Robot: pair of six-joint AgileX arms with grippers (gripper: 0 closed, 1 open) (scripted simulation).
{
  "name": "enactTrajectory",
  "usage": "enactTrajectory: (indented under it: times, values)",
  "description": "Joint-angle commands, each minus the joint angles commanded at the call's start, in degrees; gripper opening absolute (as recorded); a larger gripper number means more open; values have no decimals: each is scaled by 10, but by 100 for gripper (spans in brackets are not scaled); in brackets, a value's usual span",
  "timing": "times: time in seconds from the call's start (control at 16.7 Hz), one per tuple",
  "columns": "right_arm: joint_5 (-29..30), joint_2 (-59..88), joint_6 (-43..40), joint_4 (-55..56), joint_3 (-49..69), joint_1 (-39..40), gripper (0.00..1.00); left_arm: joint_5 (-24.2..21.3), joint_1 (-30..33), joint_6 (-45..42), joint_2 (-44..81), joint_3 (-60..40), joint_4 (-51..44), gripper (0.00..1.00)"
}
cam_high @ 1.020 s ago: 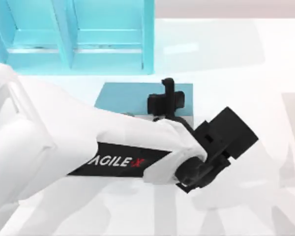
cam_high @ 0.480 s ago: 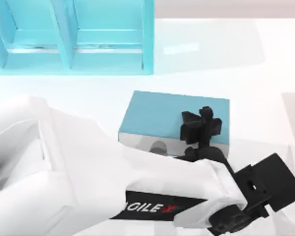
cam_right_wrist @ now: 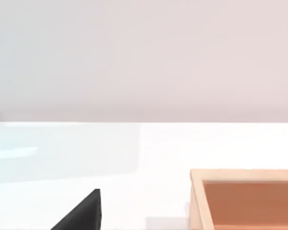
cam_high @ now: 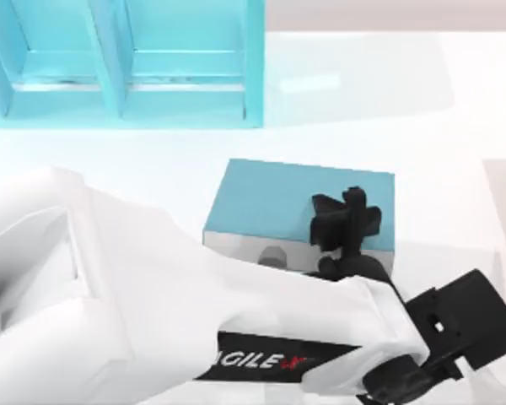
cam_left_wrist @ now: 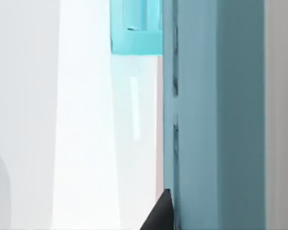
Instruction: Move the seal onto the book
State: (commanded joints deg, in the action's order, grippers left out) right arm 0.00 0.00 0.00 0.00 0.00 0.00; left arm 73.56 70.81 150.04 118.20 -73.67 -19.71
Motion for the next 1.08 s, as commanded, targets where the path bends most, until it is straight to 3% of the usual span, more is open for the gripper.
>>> enactTrajectory:
  times: [0.84, 1.08]
  values:
    - [0, 0, 0, 0, 0, 0, 100, -2, -2, -1, 37, 25, 62, 0]
    - [0, 0, 0, 0, 0, 0, 100, -2, -2, -1, 37, 25, 62, 30]
